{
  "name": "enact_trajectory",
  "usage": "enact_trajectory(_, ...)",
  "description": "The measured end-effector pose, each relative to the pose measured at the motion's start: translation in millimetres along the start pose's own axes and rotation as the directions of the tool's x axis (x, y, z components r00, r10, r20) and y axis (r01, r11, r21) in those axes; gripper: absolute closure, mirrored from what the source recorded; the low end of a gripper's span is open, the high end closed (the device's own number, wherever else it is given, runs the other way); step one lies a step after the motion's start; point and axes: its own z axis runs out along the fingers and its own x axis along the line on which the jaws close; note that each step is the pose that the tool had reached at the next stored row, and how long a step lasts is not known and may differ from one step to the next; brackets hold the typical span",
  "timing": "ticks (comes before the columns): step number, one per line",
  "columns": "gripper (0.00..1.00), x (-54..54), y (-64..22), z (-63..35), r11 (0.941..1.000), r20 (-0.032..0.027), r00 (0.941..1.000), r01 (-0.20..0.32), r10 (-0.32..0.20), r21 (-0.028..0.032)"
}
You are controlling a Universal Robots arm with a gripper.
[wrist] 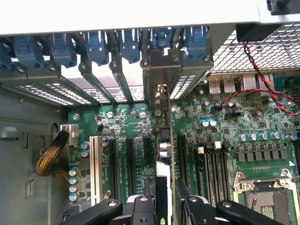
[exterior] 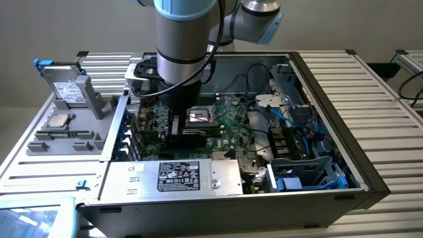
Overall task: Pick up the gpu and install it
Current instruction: 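Pick up the gpu and move the gpu toward the slot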
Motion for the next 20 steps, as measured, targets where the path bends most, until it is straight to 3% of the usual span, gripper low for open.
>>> enact_trajectory(4, 0.72, 0.1, 0.2, 0.0, 1.0, -0.0004, 1.0, 0.001, -0.001, -0.0002)
enact_trajectory(9, 0.72, 0.1, 0.3, 0.0, 0.9999, -0.0081, 0.9999, 0.013, -0.013, -0.0001)
enact_trajectory(20, 0.72, -2.9, 1.0, 0.1, 0.9999, -0.0094, 0.9999, 0.014, -0.014, -0.001)
